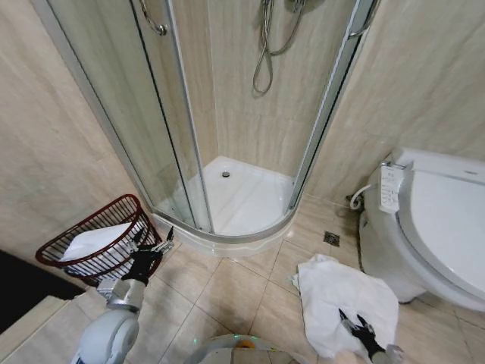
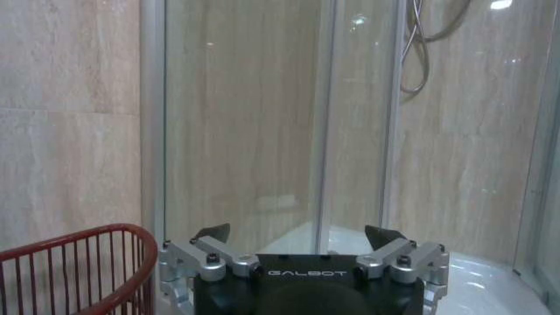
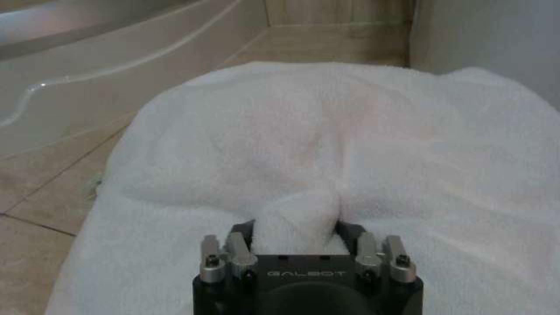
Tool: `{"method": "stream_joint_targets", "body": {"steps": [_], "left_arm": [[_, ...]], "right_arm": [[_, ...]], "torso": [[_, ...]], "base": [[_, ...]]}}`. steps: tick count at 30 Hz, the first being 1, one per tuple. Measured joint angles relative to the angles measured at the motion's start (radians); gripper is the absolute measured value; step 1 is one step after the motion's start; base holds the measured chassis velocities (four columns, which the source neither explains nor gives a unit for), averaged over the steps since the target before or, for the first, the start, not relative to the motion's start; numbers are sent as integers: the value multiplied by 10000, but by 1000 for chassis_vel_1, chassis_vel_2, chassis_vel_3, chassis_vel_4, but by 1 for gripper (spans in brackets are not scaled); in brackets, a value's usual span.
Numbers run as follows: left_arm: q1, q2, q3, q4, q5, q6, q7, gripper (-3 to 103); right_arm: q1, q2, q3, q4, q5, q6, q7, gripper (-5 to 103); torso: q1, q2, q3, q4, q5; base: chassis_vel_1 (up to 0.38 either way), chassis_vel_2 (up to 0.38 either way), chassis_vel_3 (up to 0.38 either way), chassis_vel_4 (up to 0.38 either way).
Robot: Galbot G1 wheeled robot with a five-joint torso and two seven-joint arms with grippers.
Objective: Discard the used towel into the hamper.
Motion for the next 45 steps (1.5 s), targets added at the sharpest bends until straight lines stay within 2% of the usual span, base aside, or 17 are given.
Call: {"method": "stream_joint_targets", "body": {"steps": [2,4,5,6,8,11,14,19,24,37,42,45], "left_arm": [[0,0,0,0,0,0,0,100],[0,0,0,0,0,0,0,100],[0,0,0,0,0,-1,0,100],[0,0,0,0,0,0,0,100],[0,0,1,0,0,0,0,100],[0,0,0,0,0,0,0,100],[0,0,0,0,0,0,0,100],[0,0,0,0,0,0,0,100],[0,-1,0,0,-1,0,0,100],[0,0,0,0,0,-1,0,100],[0,-1,0,0,0,0,0,100],[0,0,0,0,0,0,0,100]], "right_arm": [[-79,19,-25,133,-33,95,-7,50],[-102,40,-28,180,-50,126,-8,50],[-116,84,-25,215,-70,168,-9,33],[-122,93,-21,215,-74,183,-9,28],[-134,100,-18,220,-74,198,-9,28],[-188,121,-6,266,-72,249,-5,14],[-234,189,19,366,-73,259,23,8],[-307,311,41,562,-48,469,47,8],[-576,348,157,1094,71,978,30,8],[-1903,832,1012,4182,120,2772,424,8],[-2350,900,1382,4880,168,3137,517,8],[-2891,946,1720,5977,429,3169,682,8]], "torso": [[0,1,1,0,0],[0,1,2,0,0],[1,2,2,0,0],[1,3,3,1,0],[1,3,3,1,0],[2,4,4,1,0],[2,6,5,0,-2],[2,6,5,0,2],[3,7,6,0,2],[3,9,7,0,-1],[3,9,7,0,0],[3,9,7,-2,2]], "base": [[0,0,0,0],[0,0,0,0],[0,0,0,0],[0,0,0,0],[0,0,0,0],[0,0,0,0],[0,0,0,0],[0,0,0,0],[0,0,0,0],[0,0,0,0],[0,0,0,0],[0,0,0,0]]}}
